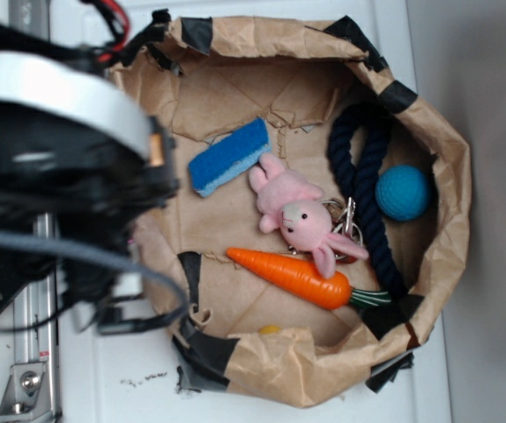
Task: Grab the blue sponge.
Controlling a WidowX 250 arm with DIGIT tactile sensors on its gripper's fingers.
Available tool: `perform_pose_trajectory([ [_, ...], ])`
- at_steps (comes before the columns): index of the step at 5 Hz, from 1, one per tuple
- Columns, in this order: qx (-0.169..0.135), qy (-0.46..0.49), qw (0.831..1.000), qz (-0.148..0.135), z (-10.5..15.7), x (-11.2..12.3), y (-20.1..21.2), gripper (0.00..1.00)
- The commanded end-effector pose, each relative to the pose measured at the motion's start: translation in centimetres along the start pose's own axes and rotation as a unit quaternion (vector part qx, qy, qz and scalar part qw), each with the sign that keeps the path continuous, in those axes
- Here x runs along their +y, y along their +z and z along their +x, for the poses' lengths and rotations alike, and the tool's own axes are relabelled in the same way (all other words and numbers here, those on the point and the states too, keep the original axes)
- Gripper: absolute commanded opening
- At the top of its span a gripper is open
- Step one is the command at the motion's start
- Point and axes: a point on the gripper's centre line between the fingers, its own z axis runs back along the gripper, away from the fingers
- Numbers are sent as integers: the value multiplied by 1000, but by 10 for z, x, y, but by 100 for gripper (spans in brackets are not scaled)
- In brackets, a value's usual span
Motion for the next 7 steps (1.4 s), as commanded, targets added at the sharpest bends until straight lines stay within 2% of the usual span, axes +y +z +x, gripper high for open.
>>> perform_pose_trajectory([
  [1,67,30,997,6,14,30,-63,100],
  [2,95,65,993,21,18,45,-88,100],
  [3,122,104,987,4,30,58,-108,100],
  [4,135,99,986,13,49,53,-114,100],
  [5,136,97,986,26,48,50,-116,100],
  [6,137,107,984,22,44,51,-115,81],
  [7,134,115,984,12,43,52,-116,0],
])
